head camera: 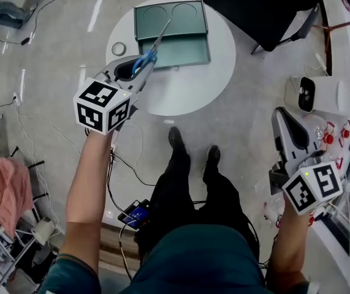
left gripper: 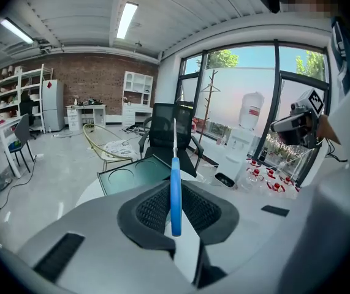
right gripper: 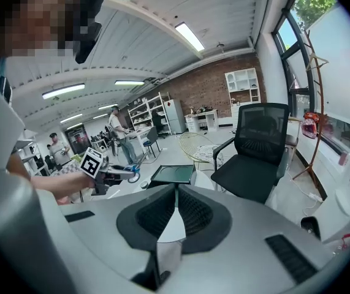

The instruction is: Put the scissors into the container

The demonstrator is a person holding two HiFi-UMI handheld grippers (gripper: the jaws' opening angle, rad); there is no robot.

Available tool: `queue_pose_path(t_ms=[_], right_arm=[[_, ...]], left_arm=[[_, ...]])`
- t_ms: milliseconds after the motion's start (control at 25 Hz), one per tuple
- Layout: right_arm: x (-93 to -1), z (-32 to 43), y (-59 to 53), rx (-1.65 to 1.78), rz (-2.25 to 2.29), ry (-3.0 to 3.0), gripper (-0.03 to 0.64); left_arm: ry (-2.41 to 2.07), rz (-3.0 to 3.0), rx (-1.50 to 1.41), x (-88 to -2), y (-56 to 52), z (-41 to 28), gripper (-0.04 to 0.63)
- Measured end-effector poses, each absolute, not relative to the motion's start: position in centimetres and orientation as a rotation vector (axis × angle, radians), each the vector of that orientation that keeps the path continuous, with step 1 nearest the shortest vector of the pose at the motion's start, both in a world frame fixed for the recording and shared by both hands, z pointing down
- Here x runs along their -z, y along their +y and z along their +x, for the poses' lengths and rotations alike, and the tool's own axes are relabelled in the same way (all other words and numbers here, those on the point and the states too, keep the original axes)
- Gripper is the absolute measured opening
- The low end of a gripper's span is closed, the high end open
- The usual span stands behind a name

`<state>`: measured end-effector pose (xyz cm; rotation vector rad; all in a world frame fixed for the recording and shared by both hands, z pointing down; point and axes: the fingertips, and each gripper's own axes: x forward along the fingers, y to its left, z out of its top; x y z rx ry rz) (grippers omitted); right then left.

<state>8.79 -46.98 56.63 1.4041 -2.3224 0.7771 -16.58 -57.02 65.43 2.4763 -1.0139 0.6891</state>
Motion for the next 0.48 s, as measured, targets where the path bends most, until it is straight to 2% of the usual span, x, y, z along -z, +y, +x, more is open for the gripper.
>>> queue_pose_path(t_ms=[480], right_arm=[[-61.4, 8.4, -46.5, -0.841, 1.415, -2.26, 0.041]], left_arm=[[-0.962, 2.437, -0.815, -72.6, -59.2, -17.5, 0.066]])
